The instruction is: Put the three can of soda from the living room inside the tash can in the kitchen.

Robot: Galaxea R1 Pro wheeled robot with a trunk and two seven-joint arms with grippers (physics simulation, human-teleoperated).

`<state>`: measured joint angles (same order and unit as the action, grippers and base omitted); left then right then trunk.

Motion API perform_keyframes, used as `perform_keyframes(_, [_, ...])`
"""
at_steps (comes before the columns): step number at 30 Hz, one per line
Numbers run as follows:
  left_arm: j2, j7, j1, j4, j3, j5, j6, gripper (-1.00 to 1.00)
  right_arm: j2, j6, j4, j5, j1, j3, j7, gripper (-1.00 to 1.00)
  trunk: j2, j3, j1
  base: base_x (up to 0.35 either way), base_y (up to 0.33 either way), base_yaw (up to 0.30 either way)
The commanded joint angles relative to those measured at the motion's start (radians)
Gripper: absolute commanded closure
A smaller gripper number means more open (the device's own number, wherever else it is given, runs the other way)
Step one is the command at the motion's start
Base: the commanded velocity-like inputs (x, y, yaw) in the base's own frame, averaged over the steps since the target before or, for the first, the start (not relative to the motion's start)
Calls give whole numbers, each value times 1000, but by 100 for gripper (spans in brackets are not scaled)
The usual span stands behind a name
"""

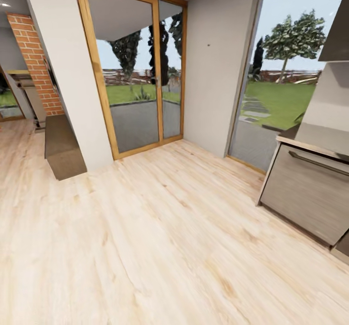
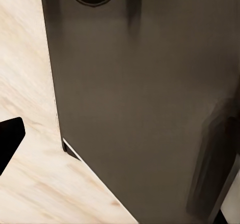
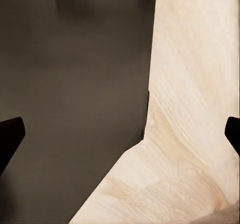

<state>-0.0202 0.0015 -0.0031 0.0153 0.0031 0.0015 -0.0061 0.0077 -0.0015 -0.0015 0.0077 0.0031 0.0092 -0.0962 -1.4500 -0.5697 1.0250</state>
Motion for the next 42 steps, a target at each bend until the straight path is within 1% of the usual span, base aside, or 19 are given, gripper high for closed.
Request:
perform_keyframes(1, [0, 0, 0, 0, 0, 0, 0, -100, 0, 0, 0, 0, 0, 0, 0, -100, 0, -1, 0, 112, -102, 226])
perform_keyframes(23, [-3, 0, 0, 0, 0, 0, 0, -100, -1, 0, 0, 0, 0, 0, 0, -100, 0, -24, 0, 101, -85, 227])
perform_keyframes(42, [-6, 0, 0, 0, 0, 0, 0, -100, -1, 0, 0, -2, 0, -1, 0, -100, 0, -44, 0, 35, -10, 226])
